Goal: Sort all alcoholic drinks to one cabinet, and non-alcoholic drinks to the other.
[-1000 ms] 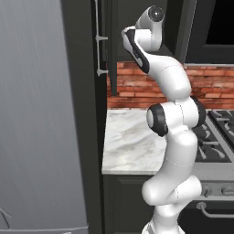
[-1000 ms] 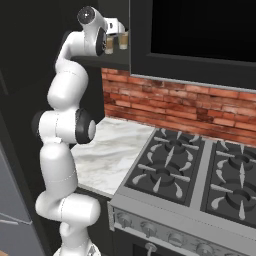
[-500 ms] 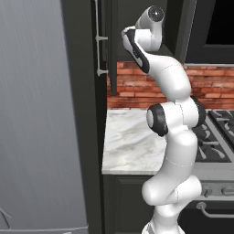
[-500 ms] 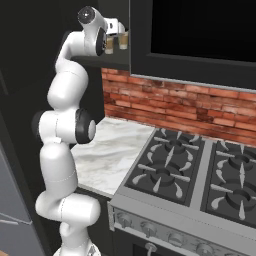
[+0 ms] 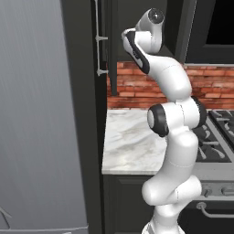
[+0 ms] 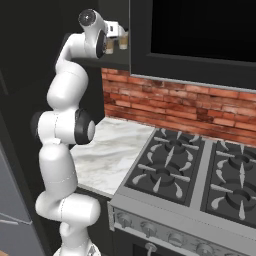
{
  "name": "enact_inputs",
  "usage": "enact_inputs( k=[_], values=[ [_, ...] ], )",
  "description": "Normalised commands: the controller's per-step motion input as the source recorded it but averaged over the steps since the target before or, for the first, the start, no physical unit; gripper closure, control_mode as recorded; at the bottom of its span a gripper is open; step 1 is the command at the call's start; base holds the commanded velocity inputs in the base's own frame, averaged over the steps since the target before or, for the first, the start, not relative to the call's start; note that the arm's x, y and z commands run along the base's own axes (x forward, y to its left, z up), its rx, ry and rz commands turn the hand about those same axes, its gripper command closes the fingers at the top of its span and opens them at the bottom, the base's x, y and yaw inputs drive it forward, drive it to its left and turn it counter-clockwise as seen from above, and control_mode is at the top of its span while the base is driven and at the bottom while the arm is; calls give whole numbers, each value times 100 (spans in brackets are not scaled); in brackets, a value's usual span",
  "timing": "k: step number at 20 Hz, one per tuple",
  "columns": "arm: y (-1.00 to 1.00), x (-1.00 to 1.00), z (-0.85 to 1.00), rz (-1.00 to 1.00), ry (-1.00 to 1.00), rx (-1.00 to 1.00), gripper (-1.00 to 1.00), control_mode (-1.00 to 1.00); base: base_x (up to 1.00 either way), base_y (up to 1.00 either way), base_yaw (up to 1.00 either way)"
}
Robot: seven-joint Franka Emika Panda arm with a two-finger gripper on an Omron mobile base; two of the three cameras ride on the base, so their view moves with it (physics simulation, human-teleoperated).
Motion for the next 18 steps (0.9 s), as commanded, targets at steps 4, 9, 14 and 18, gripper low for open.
enact_inputs(
  k=[4, 9, 14, 18],
  values=[
    [0, 0, -3, -1, 0, 2, -100, -100, 0, 0, 0],
    [-5, -7, 0, -3, 0, 3, -100, -100, 0, 0, 0],
    [-5, -21, 6, -3, 0, 1, -100, -100, 0, 0, 0],
    [0, -38, 1, -1, 0, 0, -100, -100, 0, 0, 0]
  ],
)
